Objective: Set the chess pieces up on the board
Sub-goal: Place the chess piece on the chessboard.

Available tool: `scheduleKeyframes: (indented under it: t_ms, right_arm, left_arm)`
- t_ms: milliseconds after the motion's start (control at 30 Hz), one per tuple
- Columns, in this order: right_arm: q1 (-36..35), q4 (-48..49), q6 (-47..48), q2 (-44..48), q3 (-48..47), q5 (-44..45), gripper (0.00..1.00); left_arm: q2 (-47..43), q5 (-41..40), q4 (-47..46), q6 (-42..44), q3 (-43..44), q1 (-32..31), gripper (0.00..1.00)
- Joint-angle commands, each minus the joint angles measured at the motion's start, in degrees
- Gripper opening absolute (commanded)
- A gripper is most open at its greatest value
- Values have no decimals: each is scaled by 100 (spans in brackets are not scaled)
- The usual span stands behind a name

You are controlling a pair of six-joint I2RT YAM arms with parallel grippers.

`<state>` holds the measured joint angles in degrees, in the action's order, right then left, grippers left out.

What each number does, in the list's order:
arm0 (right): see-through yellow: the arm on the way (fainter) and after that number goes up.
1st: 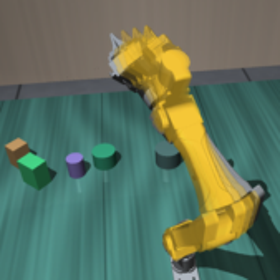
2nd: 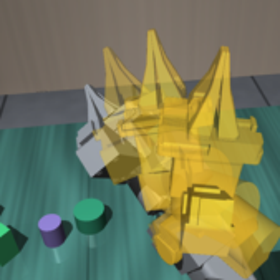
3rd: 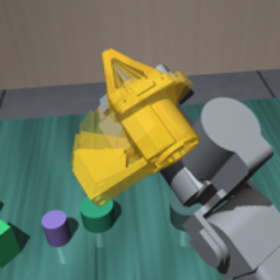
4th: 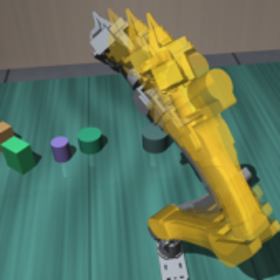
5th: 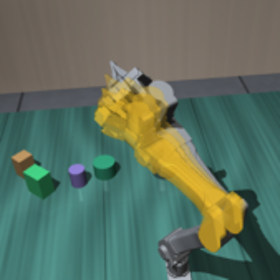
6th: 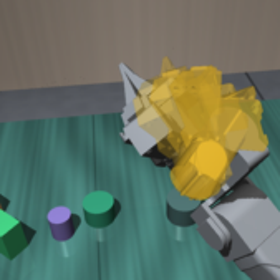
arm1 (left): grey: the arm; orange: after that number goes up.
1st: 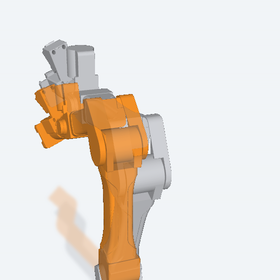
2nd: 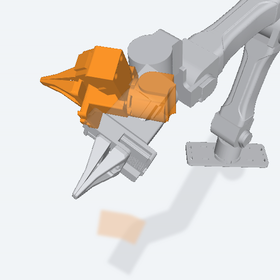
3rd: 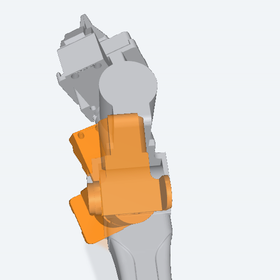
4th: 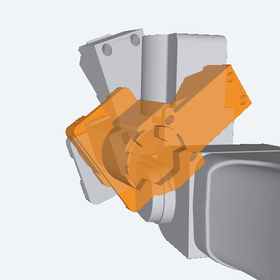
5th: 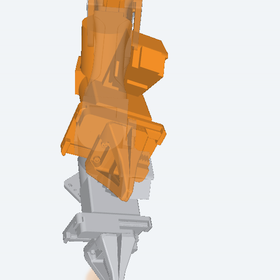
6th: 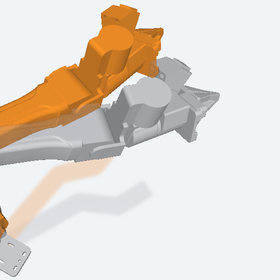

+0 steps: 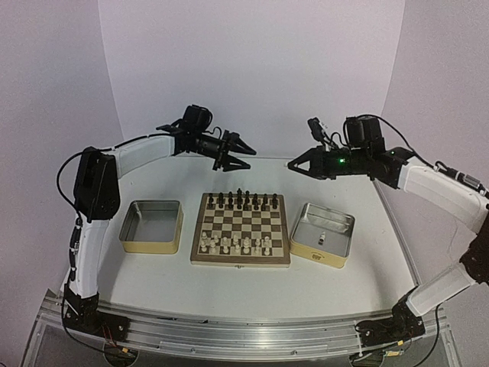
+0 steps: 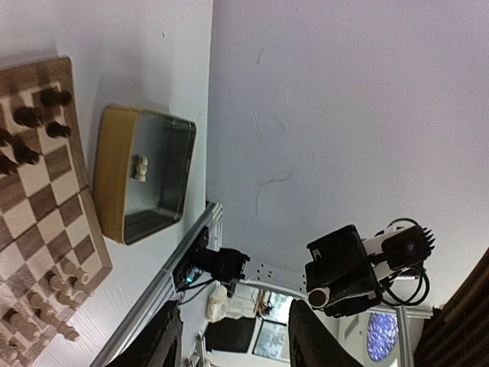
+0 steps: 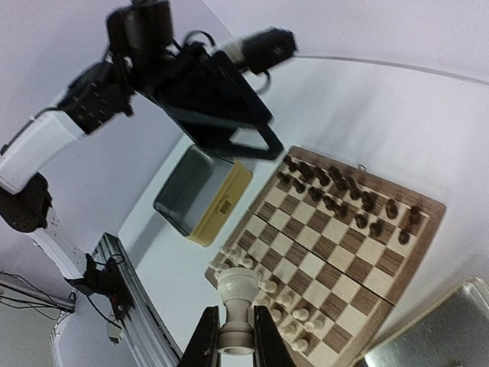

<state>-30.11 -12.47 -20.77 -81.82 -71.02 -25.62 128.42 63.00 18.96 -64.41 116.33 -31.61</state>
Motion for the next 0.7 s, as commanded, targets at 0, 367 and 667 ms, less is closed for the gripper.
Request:
scheduleKeyframes:
  t_ms: [0, 367, 667]
  right_arm:
    - [-109, -2278, 385, -348, -928, 921, 0]
    - [-1134, -4785, -2, -2382, -2966, 2299, 0]
    - [-1413, -4921, -561, -3041, -2886, 2803, 0]
  left_arm:
    - [-687, -1021, 1967, 1504, 939, 232, 47]
    - [-1263, -2523, 3028, 2236, 1078, 529, 47]
    - [-1330, -2679, 3138, 2383, 1017, 551, 47]
